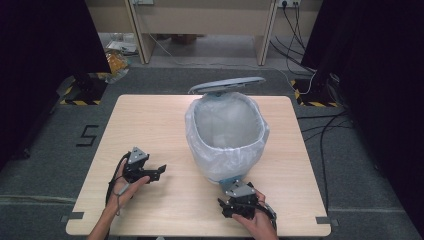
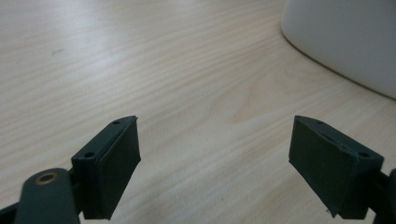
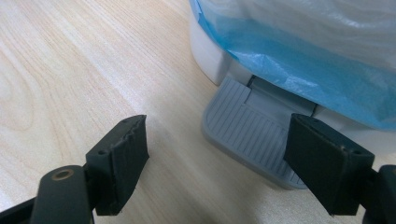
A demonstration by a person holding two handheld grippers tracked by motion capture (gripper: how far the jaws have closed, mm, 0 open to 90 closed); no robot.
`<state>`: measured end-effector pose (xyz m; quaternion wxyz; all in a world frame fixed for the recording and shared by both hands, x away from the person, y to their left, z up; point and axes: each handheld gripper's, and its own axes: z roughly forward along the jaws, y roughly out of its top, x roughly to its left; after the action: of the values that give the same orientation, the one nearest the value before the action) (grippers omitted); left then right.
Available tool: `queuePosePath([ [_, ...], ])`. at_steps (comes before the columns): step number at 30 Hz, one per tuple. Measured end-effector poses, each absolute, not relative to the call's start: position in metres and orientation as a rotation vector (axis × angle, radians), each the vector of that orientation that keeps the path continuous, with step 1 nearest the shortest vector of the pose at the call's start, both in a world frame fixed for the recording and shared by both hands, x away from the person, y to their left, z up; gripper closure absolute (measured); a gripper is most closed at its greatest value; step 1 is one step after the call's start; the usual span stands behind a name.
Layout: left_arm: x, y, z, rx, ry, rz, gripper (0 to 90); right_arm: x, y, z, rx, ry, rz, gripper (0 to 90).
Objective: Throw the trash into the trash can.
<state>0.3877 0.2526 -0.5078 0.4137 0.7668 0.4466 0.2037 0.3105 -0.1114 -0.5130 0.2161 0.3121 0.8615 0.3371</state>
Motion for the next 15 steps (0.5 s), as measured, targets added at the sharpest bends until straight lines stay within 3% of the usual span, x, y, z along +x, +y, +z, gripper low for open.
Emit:
queuePosePath([
  [15,0.384,0.251,-0.524,2.044,1.152,0.502,14.8,0.310,-0.111,-0.514,0.869,2.379,0.942,21.6],
])
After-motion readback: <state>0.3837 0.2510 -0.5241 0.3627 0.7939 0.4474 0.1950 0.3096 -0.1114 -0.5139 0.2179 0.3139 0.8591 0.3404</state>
